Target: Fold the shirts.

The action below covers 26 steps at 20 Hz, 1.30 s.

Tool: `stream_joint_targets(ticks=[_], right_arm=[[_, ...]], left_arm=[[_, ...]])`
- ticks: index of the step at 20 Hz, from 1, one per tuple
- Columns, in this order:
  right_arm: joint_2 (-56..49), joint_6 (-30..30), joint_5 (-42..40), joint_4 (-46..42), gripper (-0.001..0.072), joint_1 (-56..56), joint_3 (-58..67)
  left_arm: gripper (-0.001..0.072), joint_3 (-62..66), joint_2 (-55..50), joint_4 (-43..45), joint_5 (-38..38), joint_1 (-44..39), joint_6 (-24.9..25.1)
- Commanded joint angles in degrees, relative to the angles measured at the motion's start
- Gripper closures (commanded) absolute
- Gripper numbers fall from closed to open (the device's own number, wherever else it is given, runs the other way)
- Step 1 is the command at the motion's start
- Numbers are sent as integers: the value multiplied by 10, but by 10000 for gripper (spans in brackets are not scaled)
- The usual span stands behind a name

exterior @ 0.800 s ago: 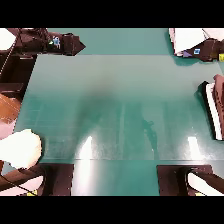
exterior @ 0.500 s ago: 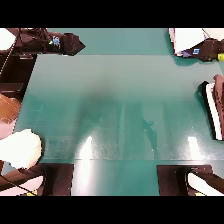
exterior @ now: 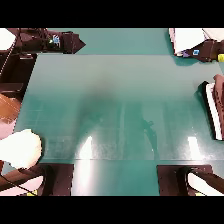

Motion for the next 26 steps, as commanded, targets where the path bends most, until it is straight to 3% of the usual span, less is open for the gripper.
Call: stream_joint_targets(ticks=[1,6,10,11,12,13,14,22,25,26], right_arm=[[0,0,2,0,694,0,1],[0,0,3,0,693,0,1],[0,0,2,0,694,0,1],[0,0,2,0,694,0,0],[0,0,2,0,693,0,0],[0,0,2,0,693,0,0],[0,0,3,0,694,0,0],[-1,0,9,0,694,0,0],[-1,0,11,0,694,0,0],[-1,0,11,0,694,0,0]], left_arm=[[684,3,9,8,-12,9,0],[685,-37,108,177,-206,82,-7],[684,-201,231,365,-290,139,-85],[620,-237,245,401,-325,154,-95],[245,-263,247,419,-361,167,-96],[-13,-292,247,429,-384,182,-102],[40,-317,247,436,-396,194,-106],[41,-518,247,467,-349,236,-112],[56,-550,247,469,-349,236,-141],[305,-549,247,469,-349,236,-145]])
